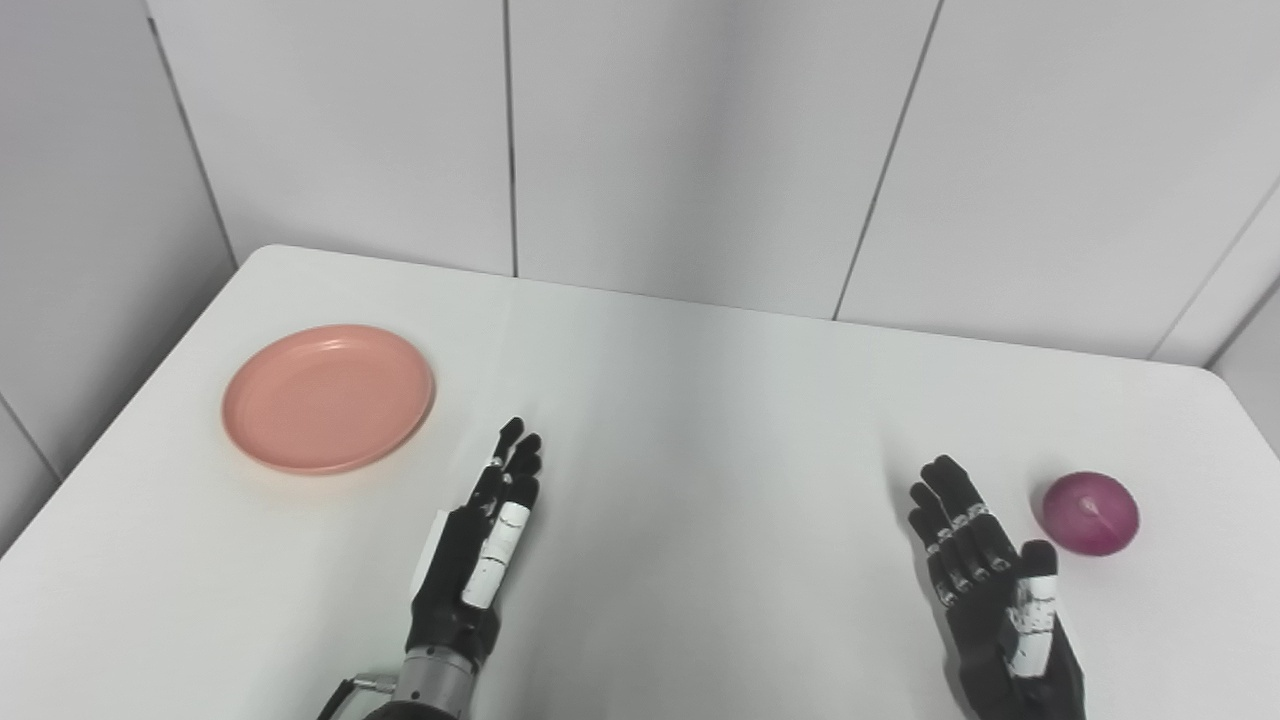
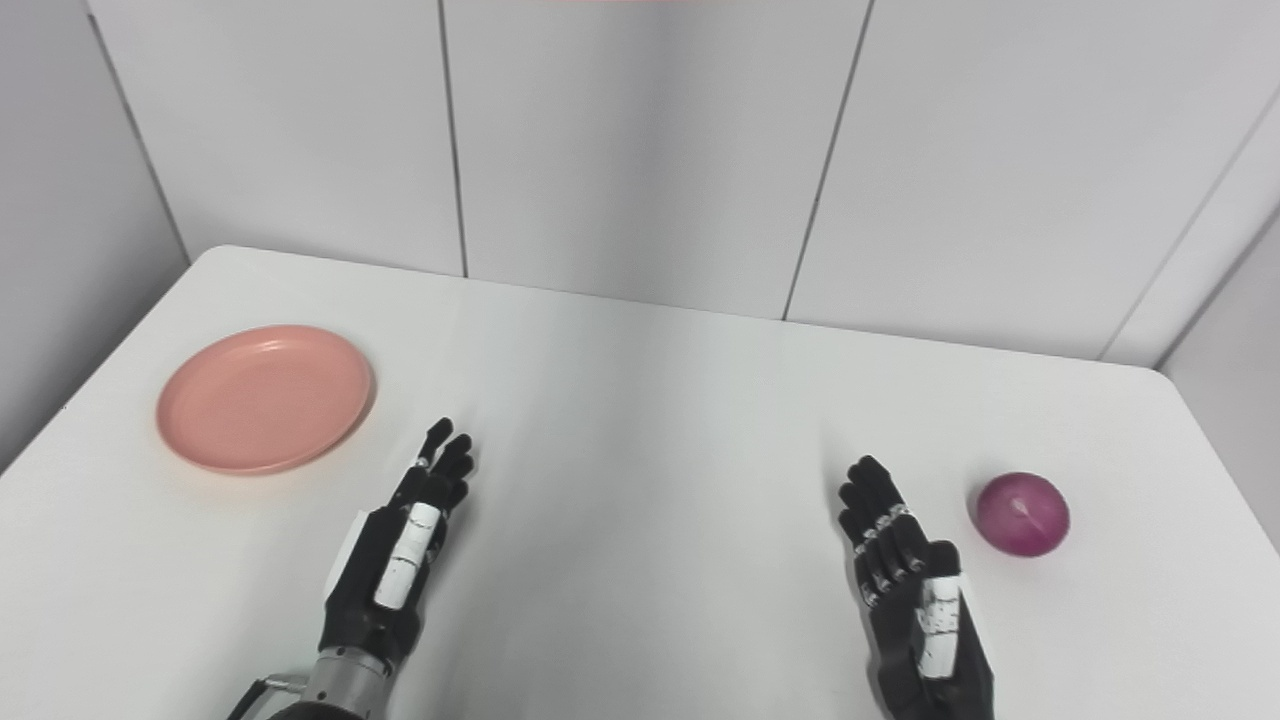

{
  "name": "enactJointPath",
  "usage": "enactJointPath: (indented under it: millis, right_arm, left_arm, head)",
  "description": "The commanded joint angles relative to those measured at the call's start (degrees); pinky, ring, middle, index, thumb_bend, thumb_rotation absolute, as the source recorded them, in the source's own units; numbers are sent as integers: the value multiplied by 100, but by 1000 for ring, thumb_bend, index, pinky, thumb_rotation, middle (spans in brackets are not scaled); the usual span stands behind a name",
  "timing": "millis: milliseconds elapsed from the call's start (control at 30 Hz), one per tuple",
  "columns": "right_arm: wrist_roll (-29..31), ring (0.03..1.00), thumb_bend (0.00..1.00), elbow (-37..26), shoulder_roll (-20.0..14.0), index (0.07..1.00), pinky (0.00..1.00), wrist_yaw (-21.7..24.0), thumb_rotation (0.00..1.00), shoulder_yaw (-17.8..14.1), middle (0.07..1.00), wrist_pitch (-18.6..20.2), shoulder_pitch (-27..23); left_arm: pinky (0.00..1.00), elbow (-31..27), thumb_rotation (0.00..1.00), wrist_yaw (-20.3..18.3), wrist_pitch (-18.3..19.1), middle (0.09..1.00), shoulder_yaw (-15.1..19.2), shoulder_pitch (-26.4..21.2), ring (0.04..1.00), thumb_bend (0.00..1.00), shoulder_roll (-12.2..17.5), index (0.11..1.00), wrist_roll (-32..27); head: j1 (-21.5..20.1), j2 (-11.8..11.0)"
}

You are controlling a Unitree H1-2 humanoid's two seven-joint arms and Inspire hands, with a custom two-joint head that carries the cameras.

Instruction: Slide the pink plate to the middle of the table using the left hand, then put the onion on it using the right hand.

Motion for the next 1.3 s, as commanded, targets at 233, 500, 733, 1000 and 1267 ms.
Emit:
enactJointPath:
  millis: [233,500,733,1000,1267]
  right_arm:
    - [142,996,829,1152,-242,964,1000,279,1000,-239,973,-420,565]
    - [212,1000,798,1340,-275,997,1000,347,1000,-287,999,-422,499]
    - [243,1000,801,1378,-278,1000,1000,475,1000,-299,1000,-479,514]
    - [330,1000,794,1382,-221,1000,1000,514,1000,-330,1000,-417,488]
    - [314,1000,797,1353,-186,1000,1000,519,1000,-345,1000,-376,471]
  left_arm:
    - [983,-435,822,188,215,948,154,259,956,831,-81,943,-65]
    - [978,-773,874,147,864,961,508,-276,971,812,174,957,-198]
    - [993,-1397,901,40,1893,972,935,-821,983,804,490,960,-538]
    - [1000,-1588,916,-10,2564,978,1268,-1667,992,799,1053,976,-837]
    - [940,-1448,886,-35,2762,886,1522,-2390,891,846,1533,922,-1177]
  head:
    - [446,-243]
    - [729,-417]
    - [781,-462]
    - [874,-518]
    - [957,-554]
